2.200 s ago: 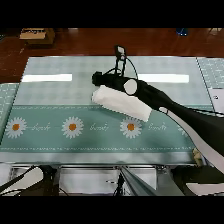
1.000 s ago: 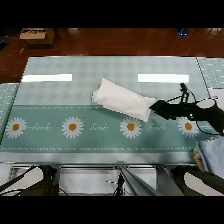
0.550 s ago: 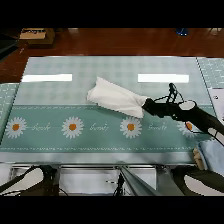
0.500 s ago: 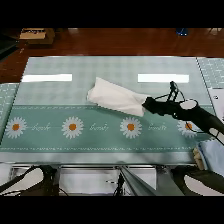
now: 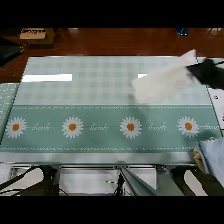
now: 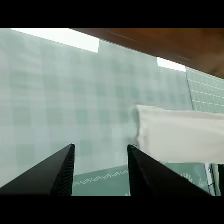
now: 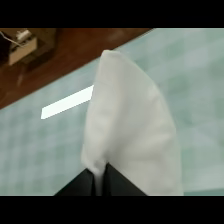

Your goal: Fold the shirts.

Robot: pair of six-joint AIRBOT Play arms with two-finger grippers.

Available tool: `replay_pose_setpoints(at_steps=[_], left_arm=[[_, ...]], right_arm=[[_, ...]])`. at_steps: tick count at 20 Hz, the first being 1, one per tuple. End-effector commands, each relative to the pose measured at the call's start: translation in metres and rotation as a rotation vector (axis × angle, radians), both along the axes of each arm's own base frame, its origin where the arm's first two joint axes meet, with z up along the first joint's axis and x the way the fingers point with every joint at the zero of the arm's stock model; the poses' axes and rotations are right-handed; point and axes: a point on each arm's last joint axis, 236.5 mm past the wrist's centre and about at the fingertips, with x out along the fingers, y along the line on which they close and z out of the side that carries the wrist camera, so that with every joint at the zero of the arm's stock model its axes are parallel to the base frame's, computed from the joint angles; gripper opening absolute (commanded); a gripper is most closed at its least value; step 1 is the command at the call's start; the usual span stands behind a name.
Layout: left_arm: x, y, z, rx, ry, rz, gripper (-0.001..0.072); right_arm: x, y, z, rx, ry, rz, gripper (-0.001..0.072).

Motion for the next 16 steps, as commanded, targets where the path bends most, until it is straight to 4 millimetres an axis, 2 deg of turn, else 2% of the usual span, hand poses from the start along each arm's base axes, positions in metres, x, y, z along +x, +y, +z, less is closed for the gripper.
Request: replay_pose_setpoints(at_steps=[1, 4, 6, 9, 11, 14, 16], left_arm=[[0.007, 0.007, -0.014, 0.001, 0.023, 0.025, 0.0423], [0.02, 0.017, -0.018, 0.015, -0.001, 0.059, 0.0423], [0.03, 0.024, -0.024, 0.04, -0.028, 0.072, 0.0422], [0.045, 0.036, -0.039, 0.065, -0.042, 0.09, 0.0422], [0.055, 0.044, -0.056, 0.071, -0.03, 0.099, 0.0422], [0.068, 0.052, -0.088, 0.065, 0.015, 0.104, 0.0421], [0.075, 0.058, -0.108, 0.055, 0.046, 0.116, 0.0421]], right_arm=[[-0.104, -0.087, -0.001, -0.222, 0.331, -0.178, 0.0027], [-0.194, -0.163, -0.002, -0.414, 0.583, -0.436, 0.0027], [-0.239, -0.191, 0.0, -0.463, 0.697, -0.612, 0.0027], [-0.277, -0.192, -0.006, -0.448, 0.838, -0.676, 0.0027], [-0.312, -0.196, -0.005, -0.474, 0.972, -0.745, 0.0027], [-0.358, -0.207, 0.014, -0.564, 1.086, -0.902, 0.0027], [-0.378, -0.206, 0.023, -0.594, 1.129, -0.965, 0.0027]])
